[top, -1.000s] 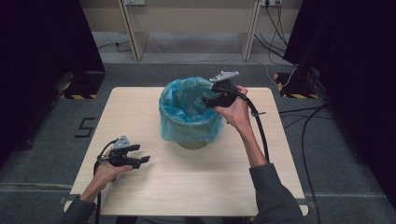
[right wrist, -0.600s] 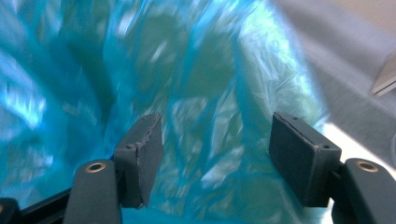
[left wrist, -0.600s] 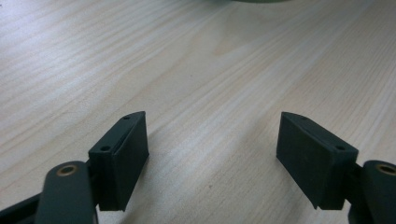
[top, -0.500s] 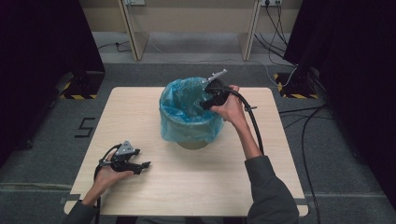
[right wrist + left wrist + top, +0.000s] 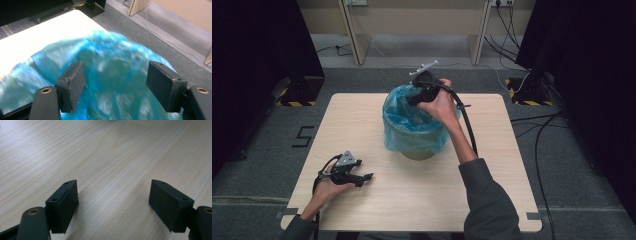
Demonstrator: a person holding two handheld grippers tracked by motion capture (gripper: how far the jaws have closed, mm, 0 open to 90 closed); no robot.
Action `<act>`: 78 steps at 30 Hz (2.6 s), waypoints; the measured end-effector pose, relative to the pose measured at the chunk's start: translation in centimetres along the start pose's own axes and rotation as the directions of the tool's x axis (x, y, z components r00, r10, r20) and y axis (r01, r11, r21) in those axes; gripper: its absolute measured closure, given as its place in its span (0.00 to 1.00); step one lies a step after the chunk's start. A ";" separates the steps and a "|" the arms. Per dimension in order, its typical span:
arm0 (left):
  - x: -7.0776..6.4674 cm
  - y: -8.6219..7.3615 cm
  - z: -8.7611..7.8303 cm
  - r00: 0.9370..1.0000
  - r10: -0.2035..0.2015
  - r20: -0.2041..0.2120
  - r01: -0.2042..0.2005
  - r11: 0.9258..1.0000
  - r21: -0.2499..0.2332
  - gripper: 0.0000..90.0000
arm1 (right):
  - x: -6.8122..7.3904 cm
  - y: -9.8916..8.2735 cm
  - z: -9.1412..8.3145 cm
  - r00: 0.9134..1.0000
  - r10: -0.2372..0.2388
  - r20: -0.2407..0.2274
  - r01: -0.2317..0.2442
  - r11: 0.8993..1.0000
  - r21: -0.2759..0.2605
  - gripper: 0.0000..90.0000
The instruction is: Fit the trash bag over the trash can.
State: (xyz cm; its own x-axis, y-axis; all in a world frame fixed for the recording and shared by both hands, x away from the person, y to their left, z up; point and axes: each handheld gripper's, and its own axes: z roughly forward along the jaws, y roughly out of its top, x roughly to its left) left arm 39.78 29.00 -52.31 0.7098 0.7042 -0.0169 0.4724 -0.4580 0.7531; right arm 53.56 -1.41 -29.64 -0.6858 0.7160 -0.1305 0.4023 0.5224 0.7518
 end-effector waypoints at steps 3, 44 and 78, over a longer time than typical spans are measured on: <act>0.0 0.0 0.0 1.000 0.000 0.001 0.000 1.000 0.001 0.25 | 0.8 1.2 1.1 1.000 0.014 -0.020 -0.014 1.000 -0.005 0.34; 0.0 0.0 0.0 1.000 0.000 0.001 0.000 1.000 0.000 0.25 | -1.8 0.4 0.4 0.996 0.094 0.001 -0.094 0.996 -0.005 0.35; 0.0 0.0 0.1 1.000 0.007 0.009 -0.007 1.000 0.005 0.22 | -7.1 -12.9 -9.1 0.975 0.160 0.153 -0.151 0.986 -0.072 0.29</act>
State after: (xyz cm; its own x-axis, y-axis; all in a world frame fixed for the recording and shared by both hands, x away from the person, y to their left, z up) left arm 39.79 28.92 -52.33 0.7177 0.6961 -0.0170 0.4695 -0.4657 0.7502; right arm 47.75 -17.40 -32.51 -0.5113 0.8529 -0.1057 0.4565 0.3737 0.8074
